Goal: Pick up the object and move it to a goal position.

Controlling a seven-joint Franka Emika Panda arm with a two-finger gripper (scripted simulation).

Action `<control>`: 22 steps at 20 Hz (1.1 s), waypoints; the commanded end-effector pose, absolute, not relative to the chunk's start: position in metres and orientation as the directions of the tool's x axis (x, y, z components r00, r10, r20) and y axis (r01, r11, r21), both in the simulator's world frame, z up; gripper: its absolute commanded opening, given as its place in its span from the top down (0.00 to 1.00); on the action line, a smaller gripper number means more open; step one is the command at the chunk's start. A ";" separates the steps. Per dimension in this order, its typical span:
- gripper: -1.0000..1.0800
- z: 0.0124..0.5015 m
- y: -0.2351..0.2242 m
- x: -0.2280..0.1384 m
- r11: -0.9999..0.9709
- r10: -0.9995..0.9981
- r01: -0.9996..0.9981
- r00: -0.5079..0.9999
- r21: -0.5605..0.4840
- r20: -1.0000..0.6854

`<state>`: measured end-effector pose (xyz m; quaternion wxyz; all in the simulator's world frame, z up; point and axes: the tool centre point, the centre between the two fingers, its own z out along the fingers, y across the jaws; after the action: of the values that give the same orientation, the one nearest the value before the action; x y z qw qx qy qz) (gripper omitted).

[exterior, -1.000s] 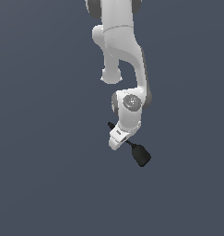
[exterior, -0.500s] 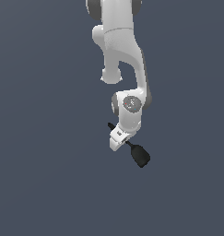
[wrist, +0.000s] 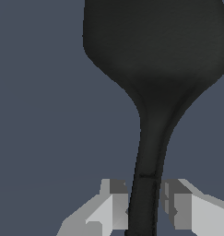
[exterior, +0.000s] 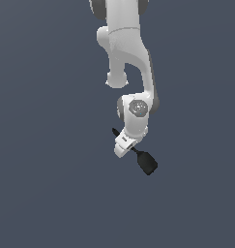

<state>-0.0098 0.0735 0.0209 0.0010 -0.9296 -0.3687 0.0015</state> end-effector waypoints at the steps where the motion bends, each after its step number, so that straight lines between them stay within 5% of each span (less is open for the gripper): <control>1: 1.00 0.028 0.072 -0.011 -0.728 0.685 0.685 0.728 -0.001 0.000; 22: 1.00 0.175 0.025 -0.063 -0.728 0.685 0.685 0.728 0.000 -0.001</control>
<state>-0.0584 0.0289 0.1604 -0.0001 -0.9296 -0.3685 0.0013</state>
